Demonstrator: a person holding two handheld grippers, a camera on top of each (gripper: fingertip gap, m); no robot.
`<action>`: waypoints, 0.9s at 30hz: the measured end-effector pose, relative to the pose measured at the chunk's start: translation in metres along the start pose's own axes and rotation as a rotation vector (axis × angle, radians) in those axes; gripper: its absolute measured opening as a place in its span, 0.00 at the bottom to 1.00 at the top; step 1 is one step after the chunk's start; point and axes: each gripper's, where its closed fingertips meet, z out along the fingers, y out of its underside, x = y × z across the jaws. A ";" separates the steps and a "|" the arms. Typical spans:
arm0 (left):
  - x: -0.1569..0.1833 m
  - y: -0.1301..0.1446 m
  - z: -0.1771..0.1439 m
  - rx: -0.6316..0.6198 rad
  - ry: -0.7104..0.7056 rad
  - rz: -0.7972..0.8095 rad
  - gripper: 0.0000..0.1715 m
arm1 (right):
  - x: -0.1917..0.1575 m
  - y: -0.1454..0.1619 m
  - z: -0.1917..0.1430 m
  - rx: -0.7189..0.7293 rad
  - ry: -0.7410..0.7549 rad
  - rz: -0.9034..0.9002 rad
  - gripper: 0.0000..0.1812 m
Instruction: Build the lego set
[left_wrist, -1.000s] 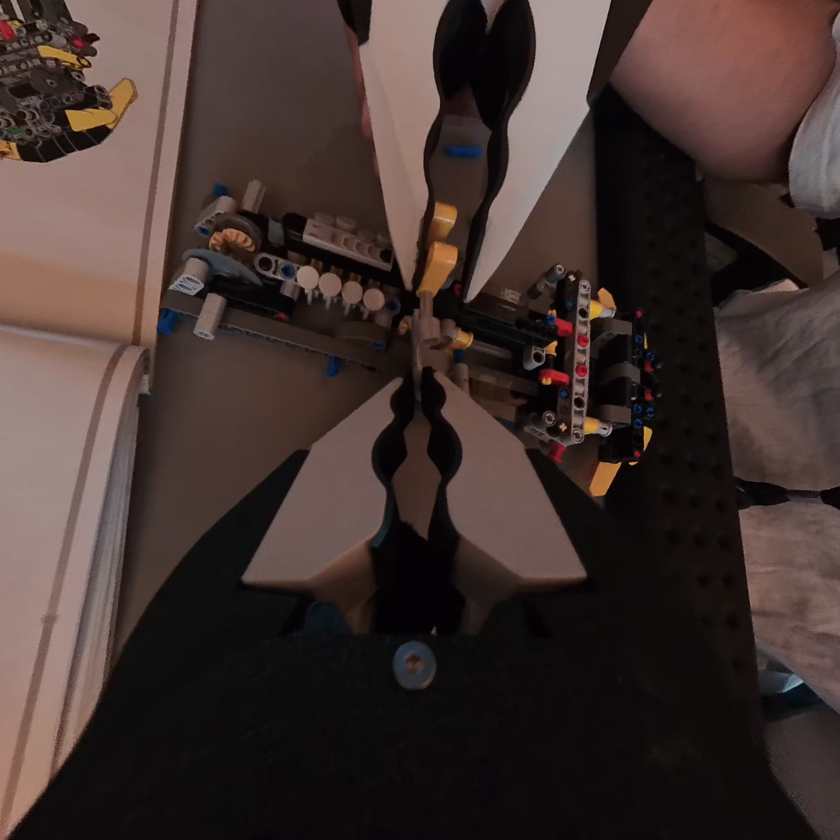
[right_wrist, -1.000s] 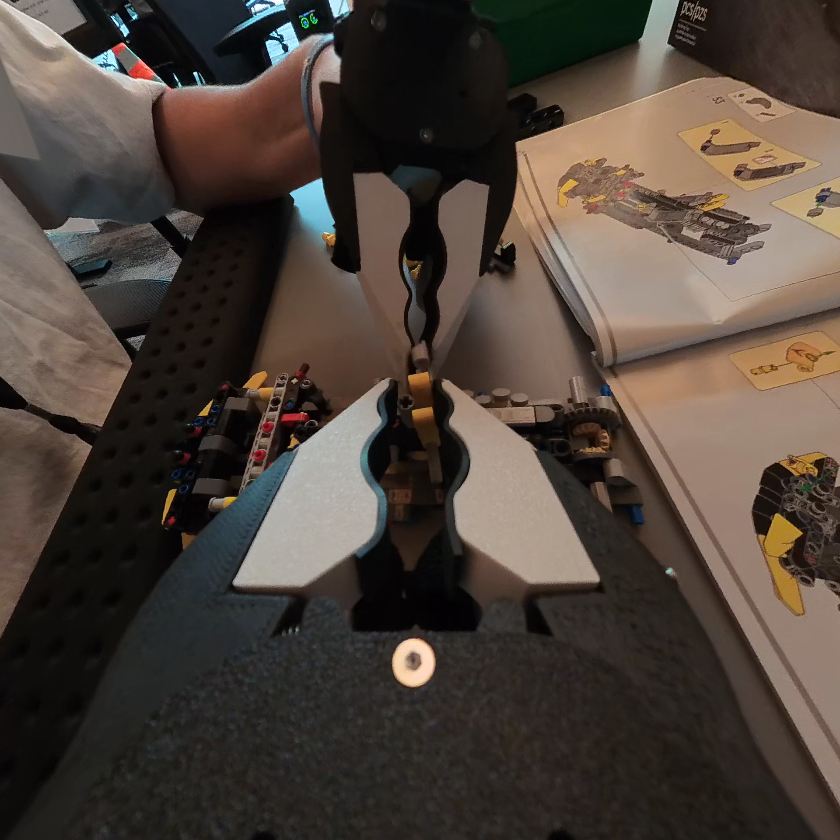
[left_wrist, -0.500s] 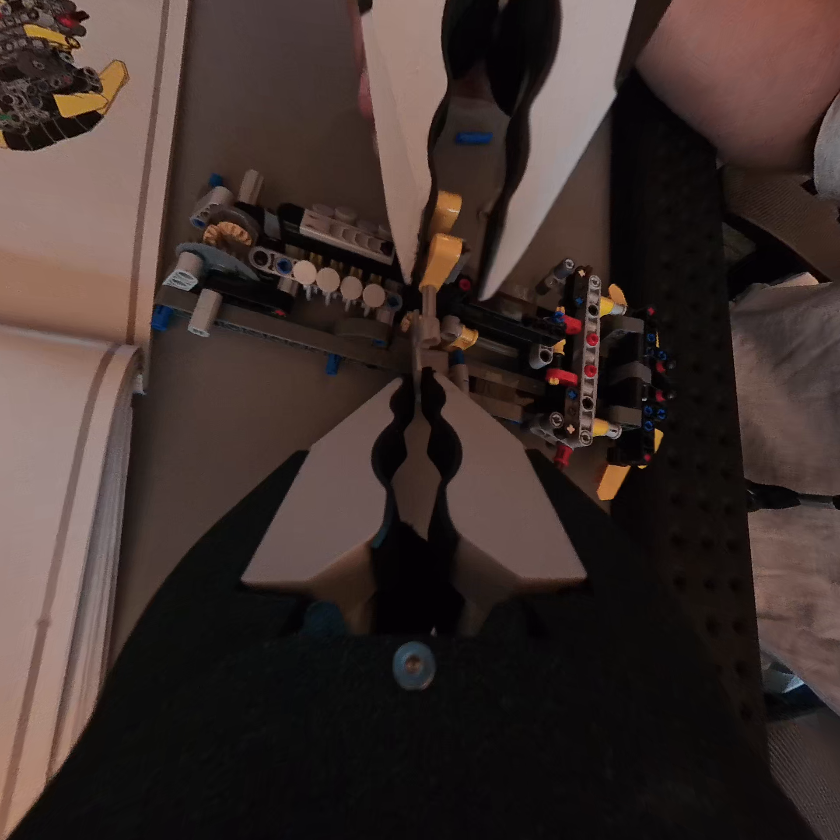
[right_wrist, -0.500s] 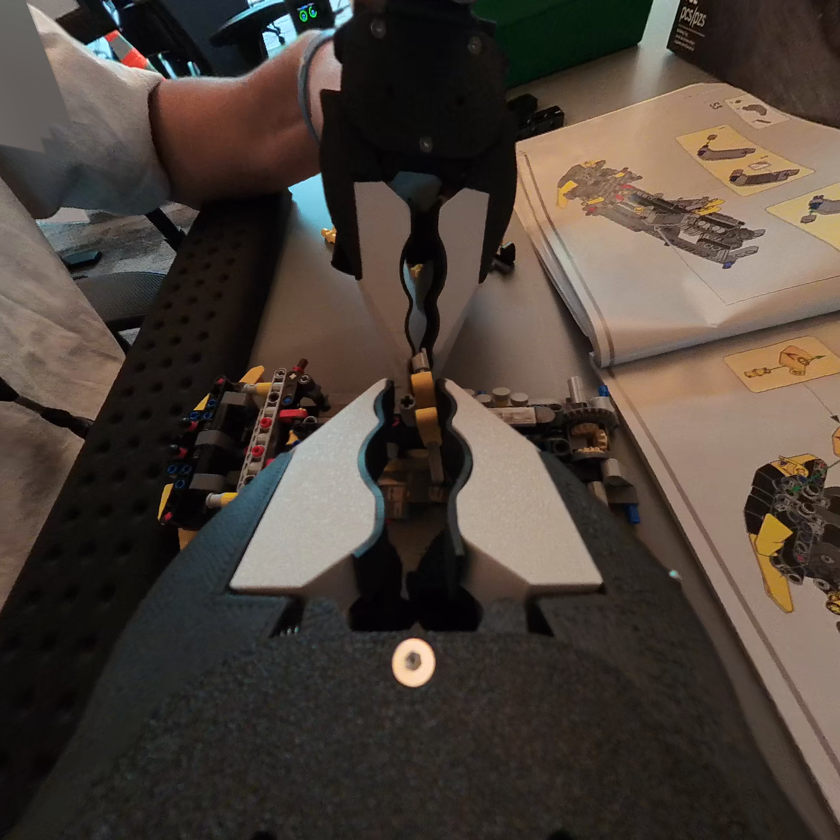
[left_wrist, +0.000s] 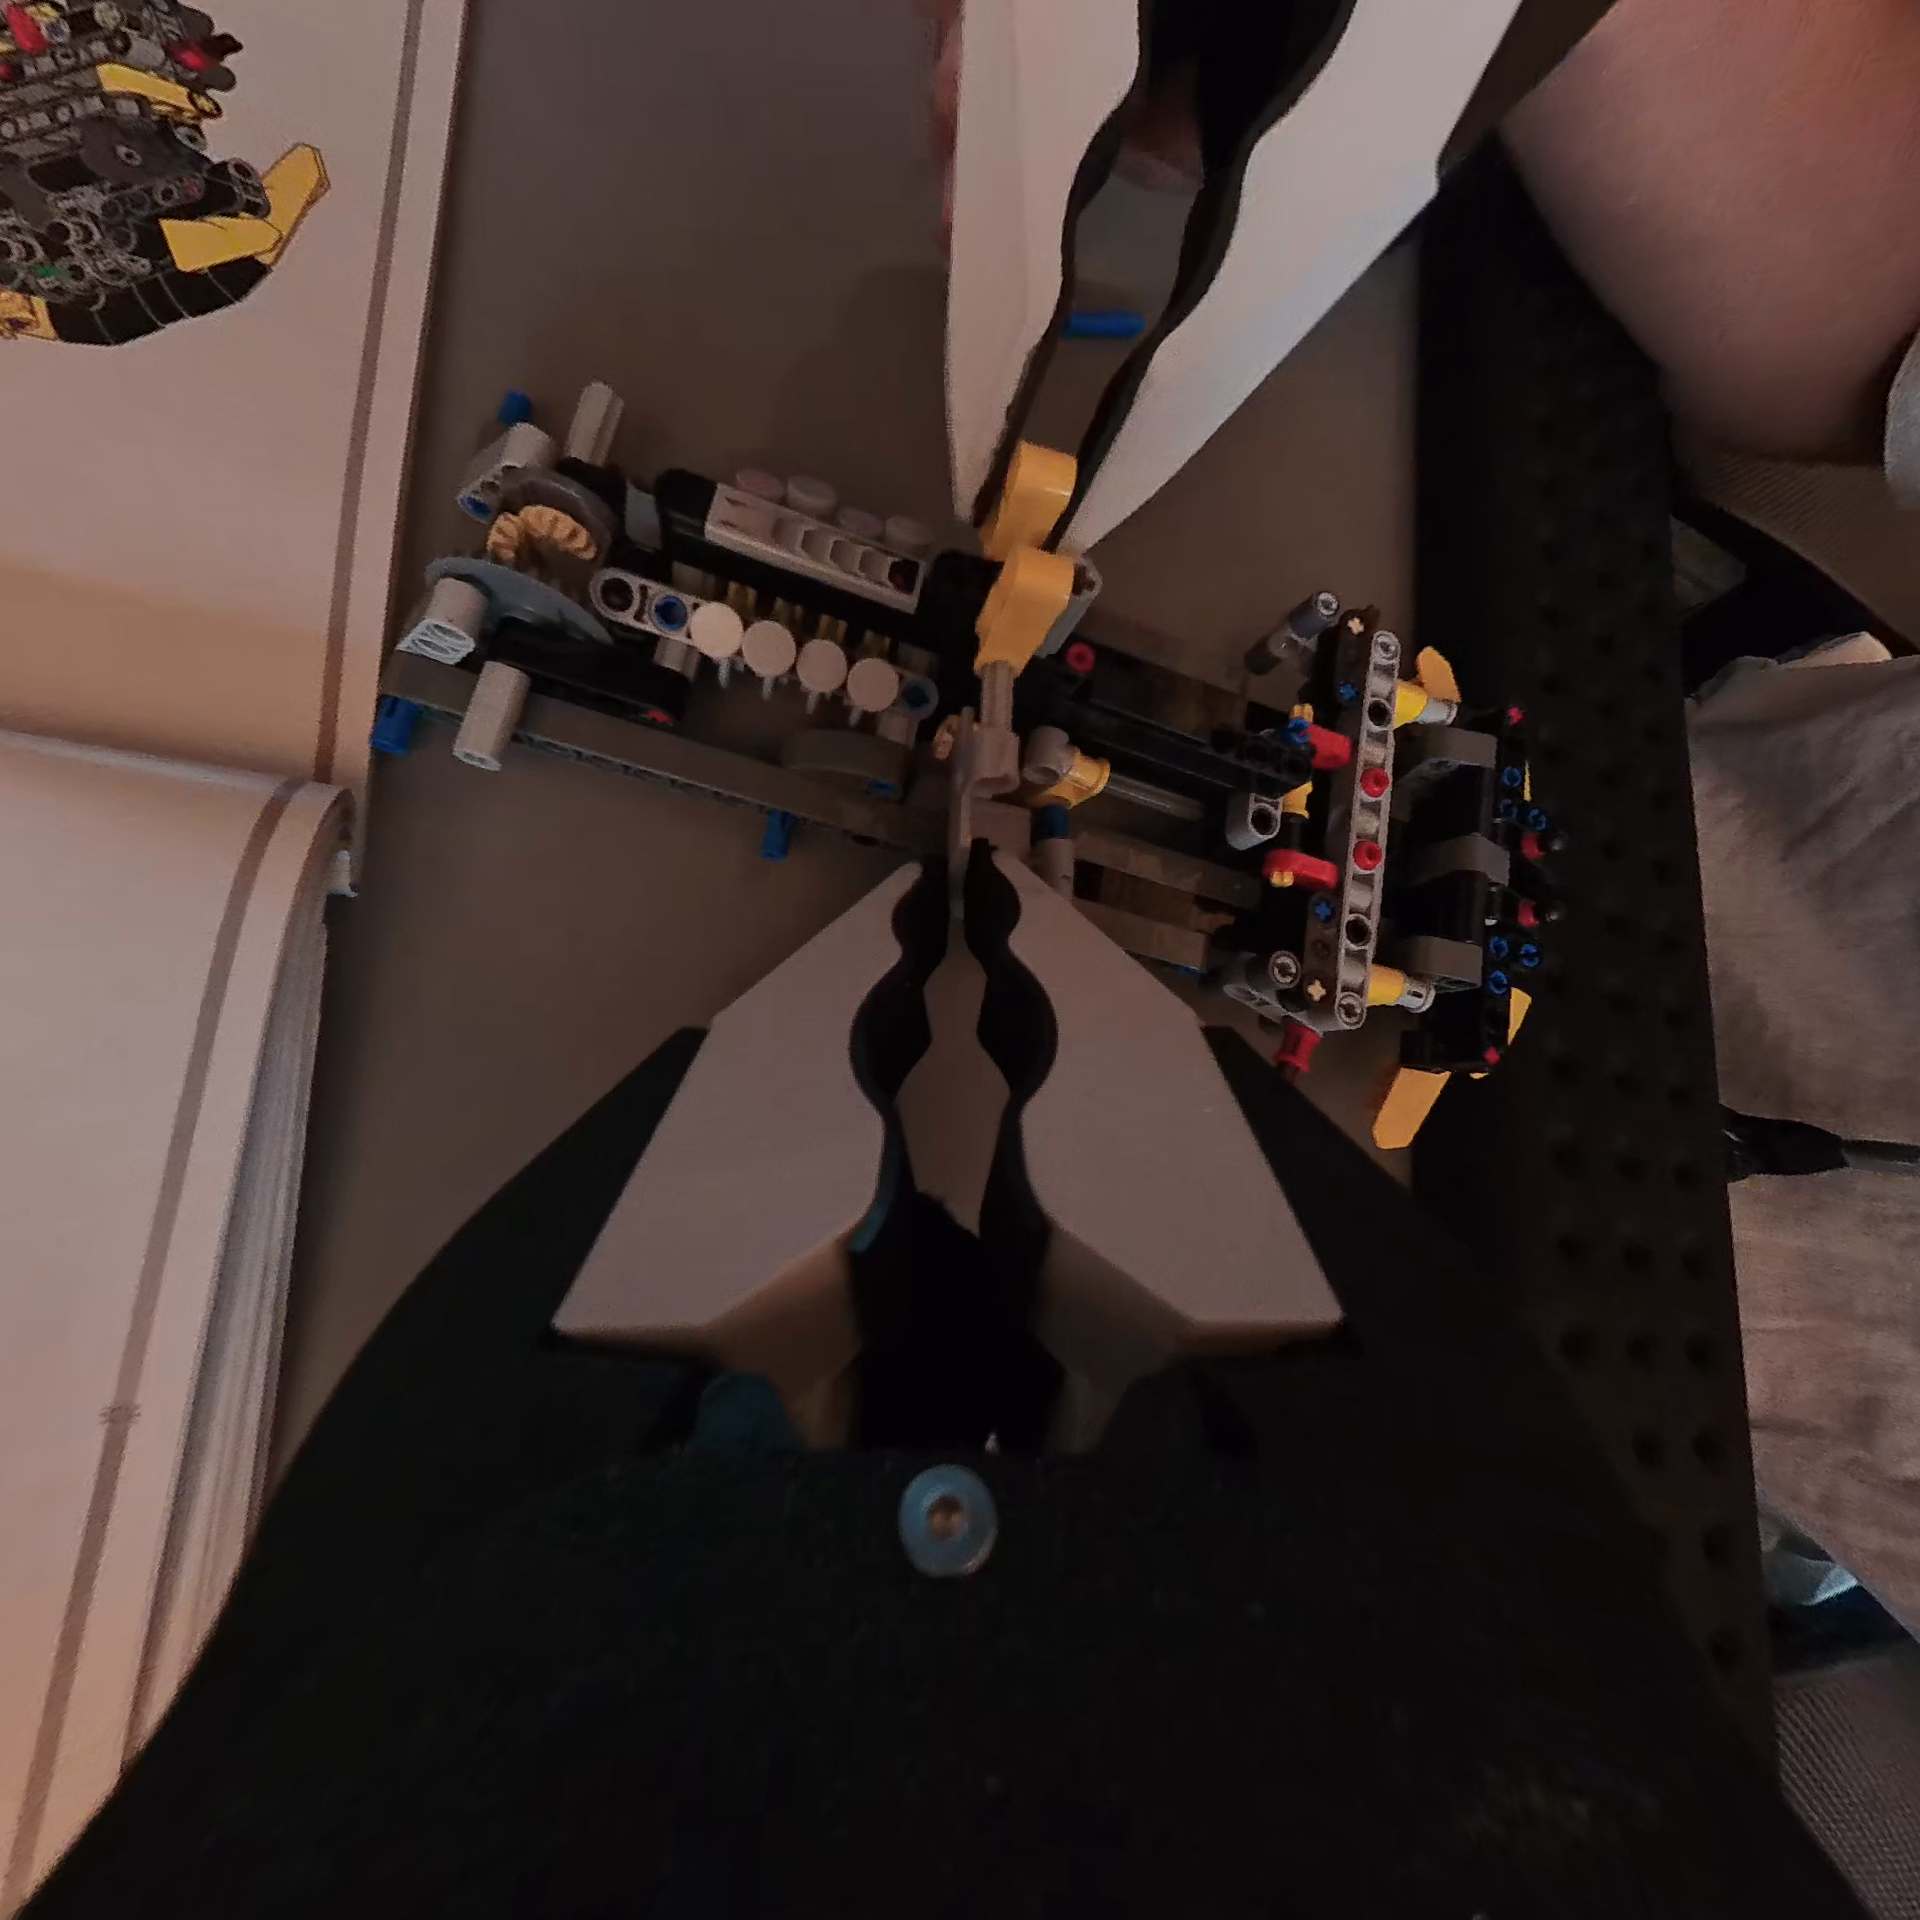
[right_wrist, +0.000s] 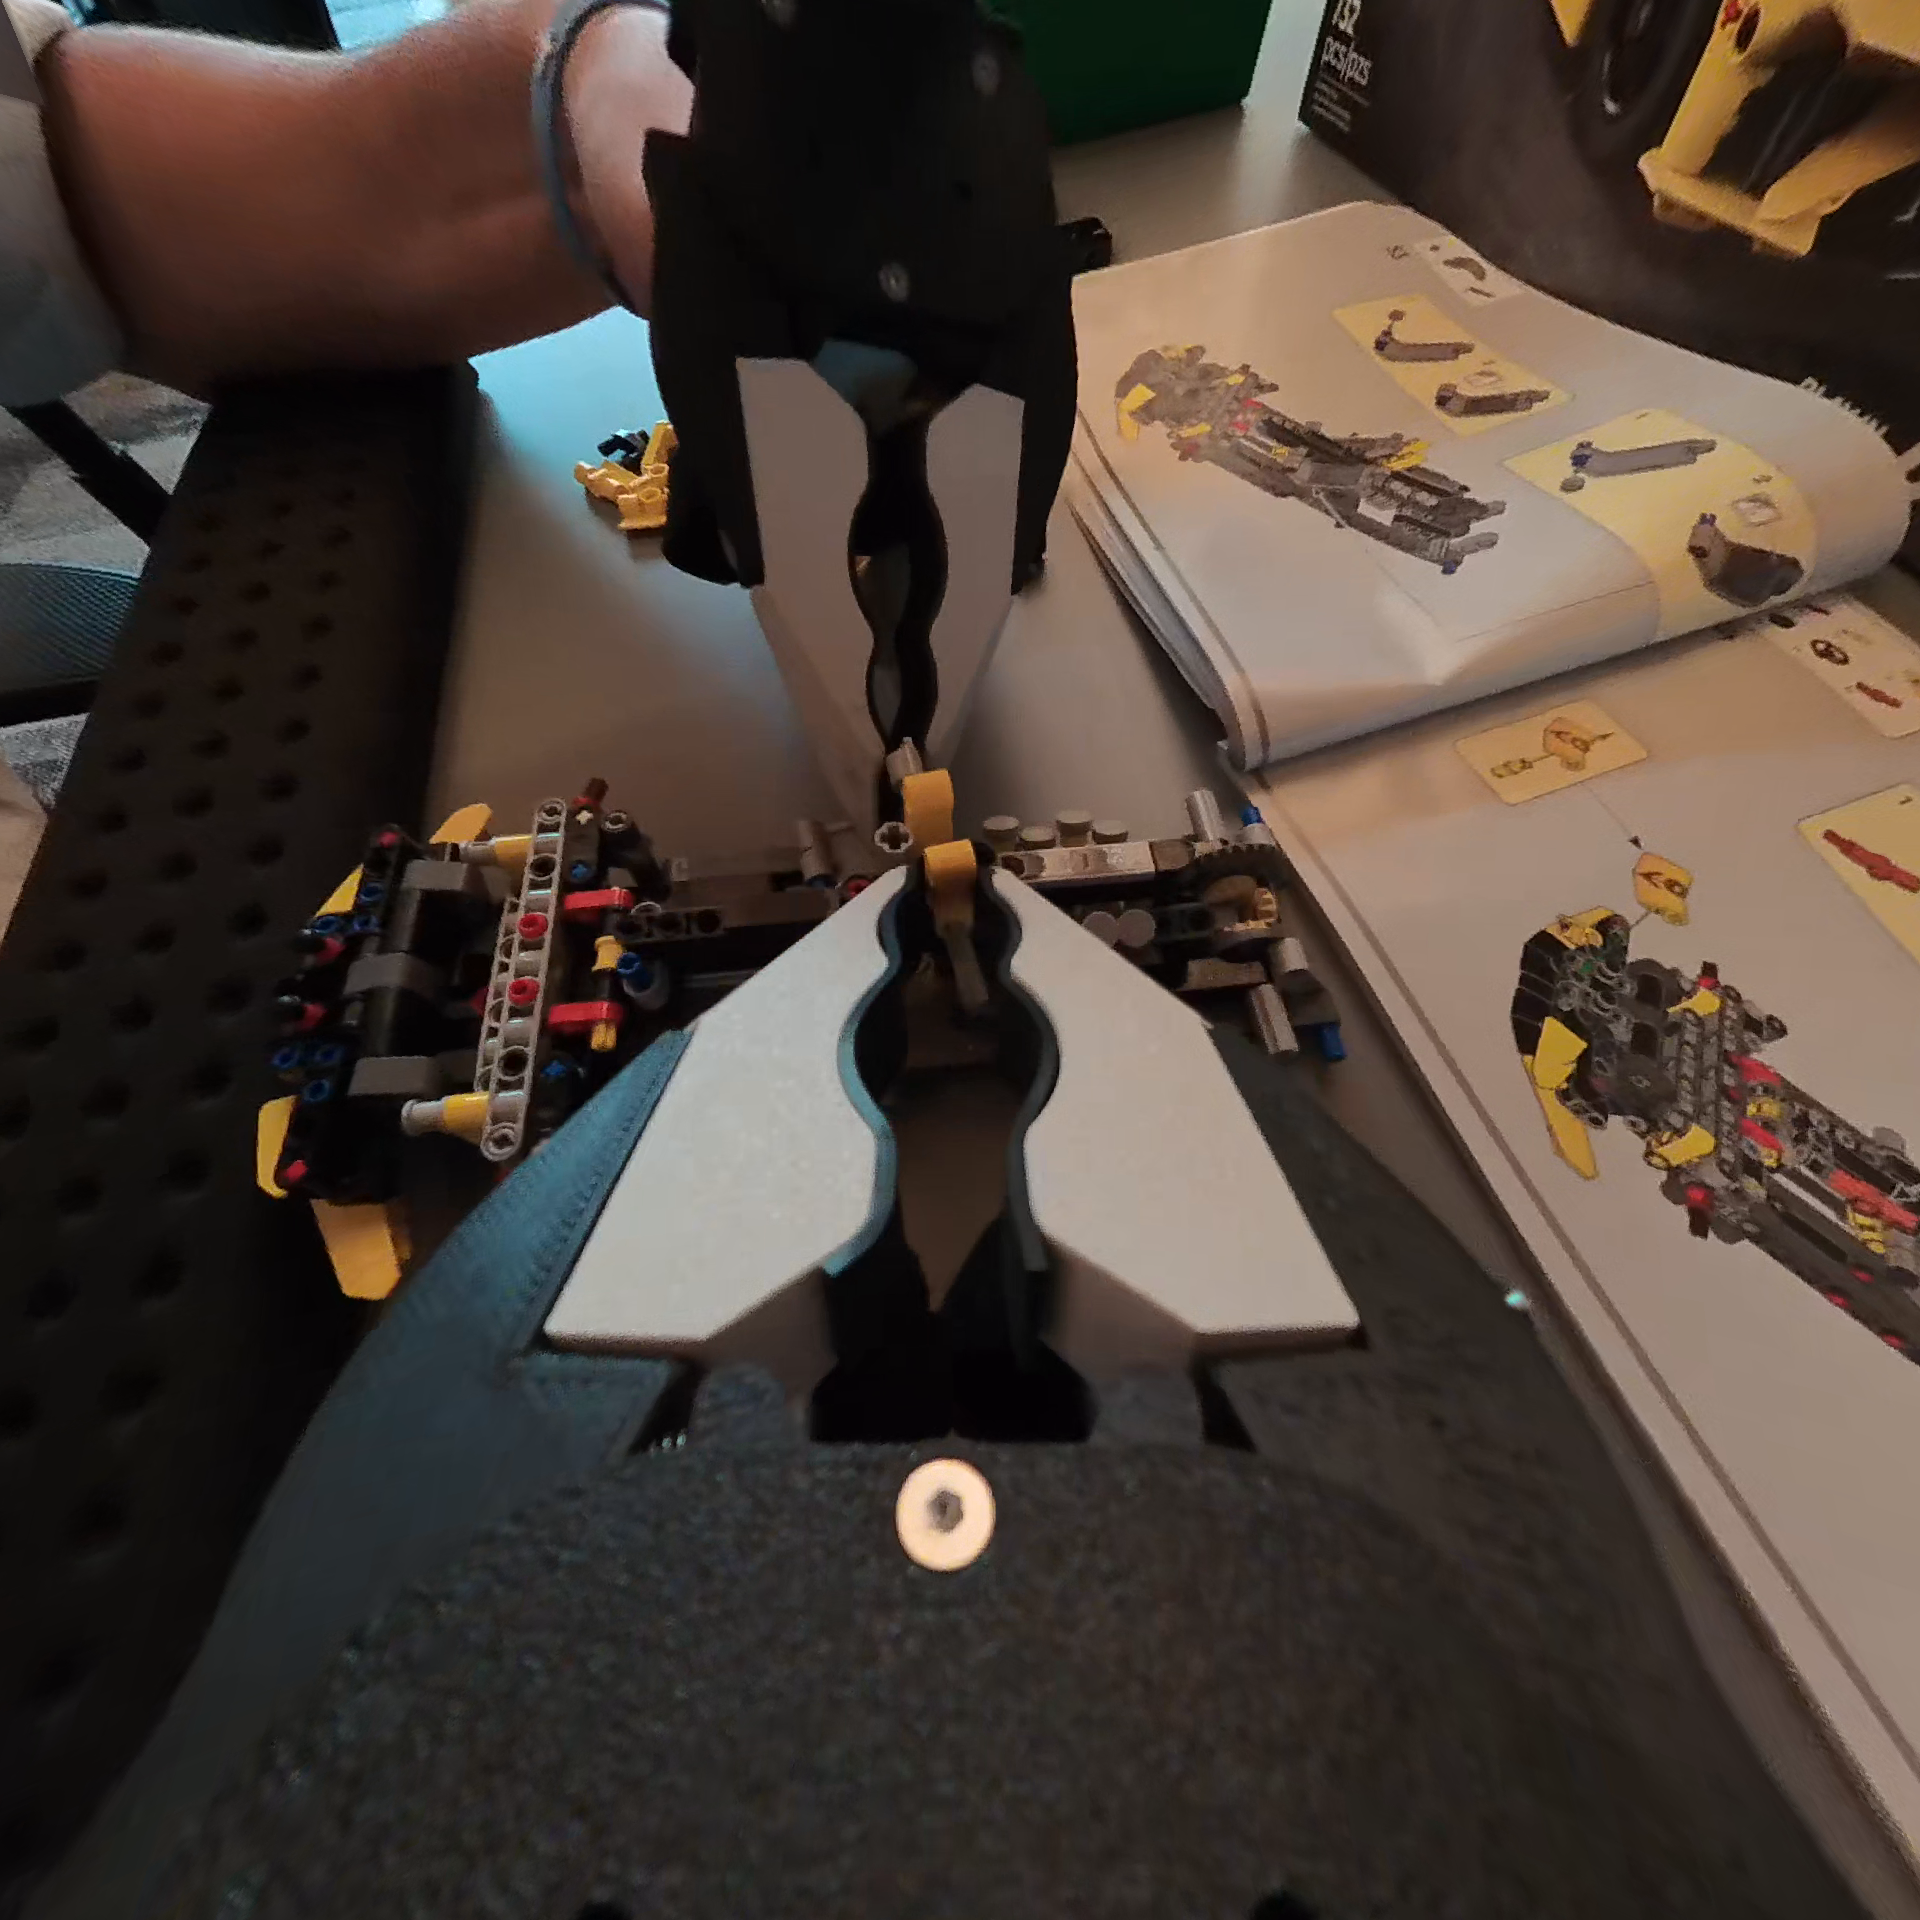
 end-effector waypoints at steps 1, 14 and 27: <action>-0.001 0.000 0.000 0.001 -0.004 0.000 0.00 | 0.000 0.000 0.000 -0.007 0.011 0.020 0.05; -0.004 0.007 0.000 -0.021 -0.023 0.004 0.00 | 0.005 0.005 0.004 -0.026 0.199 0.257 0.05; -0.004 0.006 0.002 -0.008 -0.046 0.019 0.00 | -0.006 -0.007 -0.005 0.112 0.169 0.280 0.15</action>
